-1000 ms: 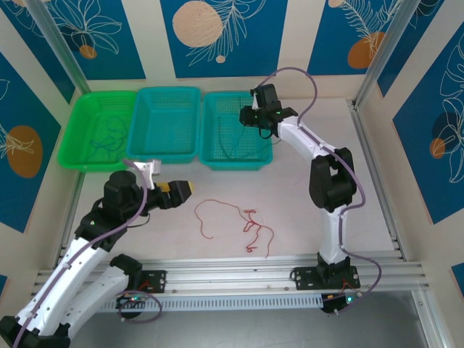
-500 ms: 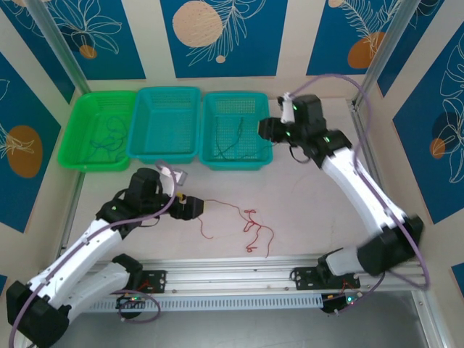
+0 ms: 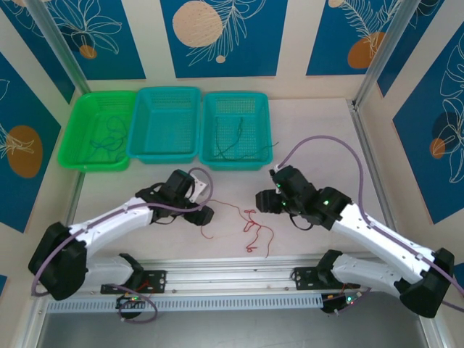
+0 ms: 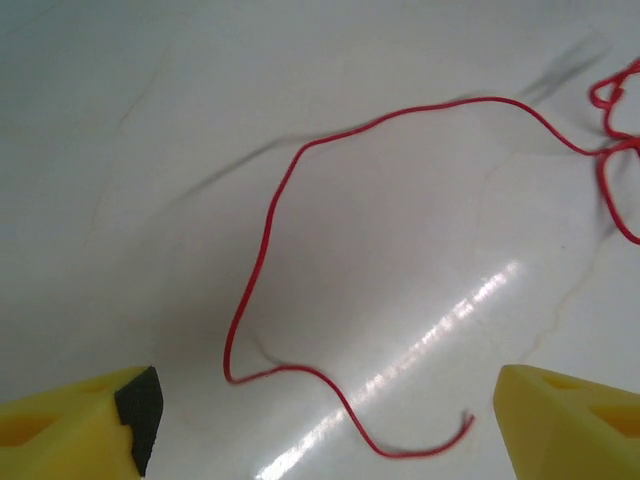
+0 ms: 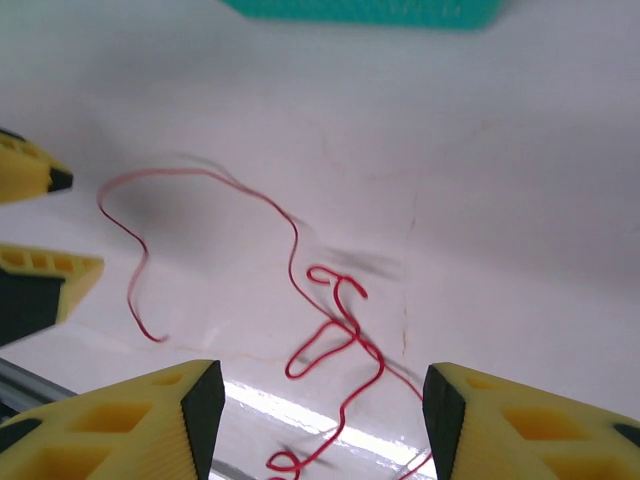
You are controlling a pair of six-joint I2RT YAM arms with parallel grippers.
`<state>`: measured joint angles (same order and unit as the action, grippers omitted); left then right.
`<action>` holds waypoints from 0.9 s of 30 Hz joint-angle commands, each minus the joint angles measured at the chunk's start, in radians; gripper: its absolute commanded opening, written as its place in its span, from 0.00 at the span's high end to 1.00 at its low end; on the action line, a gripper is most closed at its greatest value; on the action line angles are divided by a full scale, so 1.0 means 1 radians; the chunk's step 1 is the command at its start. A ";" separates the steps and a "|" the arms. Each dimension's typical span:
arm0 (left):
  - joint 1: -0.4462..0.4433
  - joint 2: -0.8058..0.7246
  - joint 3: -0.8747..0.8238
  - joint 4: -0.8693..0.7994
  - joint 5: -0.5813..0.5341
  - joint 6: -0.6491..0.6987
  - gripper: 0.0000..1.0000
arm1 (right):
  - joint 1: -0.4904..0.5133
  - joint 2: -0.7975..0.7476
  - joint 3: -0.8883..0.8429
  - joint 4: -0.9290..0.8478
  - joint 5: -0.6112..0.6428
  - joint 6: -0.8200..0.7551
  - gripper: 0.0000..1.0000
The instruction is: Untangle the cables
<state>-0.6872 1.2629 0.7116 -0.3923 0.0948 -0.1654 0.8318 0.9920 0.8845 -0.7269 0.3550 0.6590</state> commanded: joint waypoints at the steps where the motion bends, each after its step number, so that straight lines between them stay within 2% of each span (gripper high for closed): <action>1: -0.013 0.045 0.013 0.110 -0.071 -0.009 0.20 | 0.054 0.078 -0.025 0.024 0.011 0.107 0.42; 5: -0.013 0.111 0.009 0.146 -0.096 -0.034 0.26 | 0.103 0.228 -0.018 0.073 -0.011 0.128 0.40; 9: -0.012 0.158 0.008 0.159 -0.095 -0.052 0.31 | 0.107 0.397 0.026 0.056 0.049 0.155 0.37; 16: -0.013 0.144 -0.009 0.183 -0.088 -0.070 0.60 | 0.075 0.622 0.118 0.013 0.121 0.192 0.38; 19: -0.012 0.117 -0.022 0.182 -0.095 -0.065 0.74 | 0.062 0.643 0.087 0.070 0.098 0.194 0.47; 23: -0.012 0.083 -0.026 0.140 -0.146 -0.073 0.93 | 0.025 0.650 0.034 0.055 0.126 0.277 0.62; 27: -0.010 0.030 -0.026 0.083 -0.241 -0.095 1.00 | -0.028 0.630 -0.036 0.042 0.150 0.332 0.69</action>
<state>-0.6914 1.3369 0.6945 -0.2527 -0.0601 -0.2382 0.8322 1.6333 0.8940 -0.6479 0.4603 0.9142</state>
